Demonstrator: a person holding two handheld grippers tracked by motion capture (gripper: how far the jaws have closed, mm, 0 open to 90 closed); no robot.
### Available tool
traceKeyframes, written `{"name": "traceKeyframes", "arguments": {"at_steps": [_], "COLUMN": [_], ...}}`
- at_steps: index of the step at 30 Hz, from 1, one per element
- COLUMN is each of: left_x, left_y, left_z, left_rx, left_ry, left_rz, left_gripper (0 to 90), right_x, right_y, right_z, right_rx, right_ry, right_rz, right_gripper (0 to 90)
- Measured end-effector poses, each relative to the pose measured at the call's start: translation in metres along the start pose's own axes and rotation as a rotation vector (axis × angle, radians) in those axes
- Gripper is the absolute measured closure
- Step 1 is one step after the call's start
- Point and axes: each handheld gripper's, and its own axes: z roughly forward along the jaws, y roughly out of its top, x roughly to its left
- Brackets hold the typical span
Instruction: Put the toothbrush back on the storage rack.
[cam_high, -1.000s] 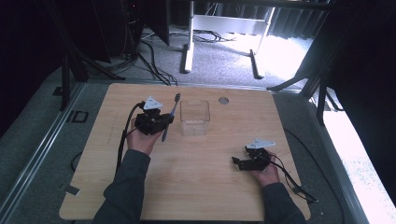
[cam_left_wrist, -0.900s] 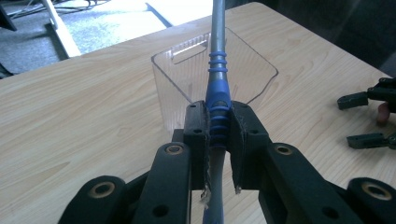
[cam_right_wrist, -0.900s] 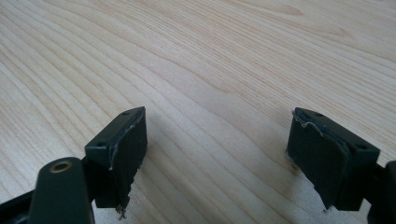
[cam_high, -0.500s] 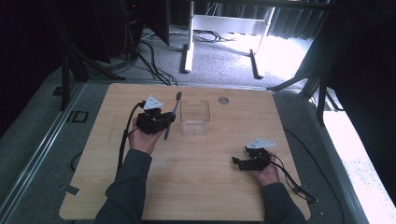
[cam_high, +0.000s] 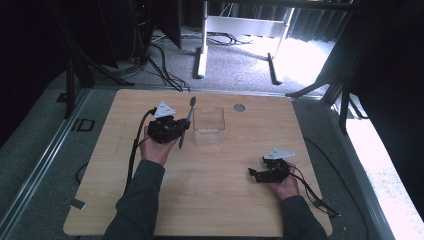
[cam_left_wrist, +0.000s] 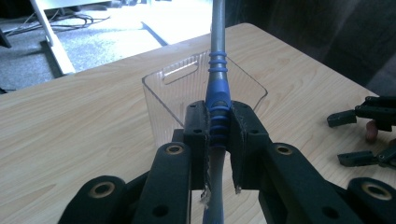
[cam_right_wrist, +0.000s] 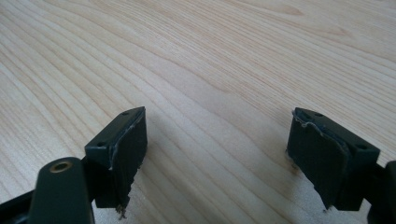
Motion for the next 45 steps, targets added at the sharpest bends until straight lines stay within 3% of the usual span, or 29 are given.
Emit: {"name": "traceKeyframes", "arguments": {"at_steps": [10,45], "left_x": [0.001,-0.011], "left_y": [0.002,0.017], "left_z": [0.001,0.011], "left_rx": [-0.054,-0.107], "left_ry": [-0.005,0.012], "left_rz": [-0.017,-0.009], "left_gripper": [78.8,78.8], "right_x": [0.000,0.000], "right_y": [0.000,0.000], "right_z": [0.000,0.000], "right_rx": [0.000,0.000], "right_ry": [0.000,0.000], "right_rz": [0.001,0.000], "right_gripper": [19.6,19.6]}}
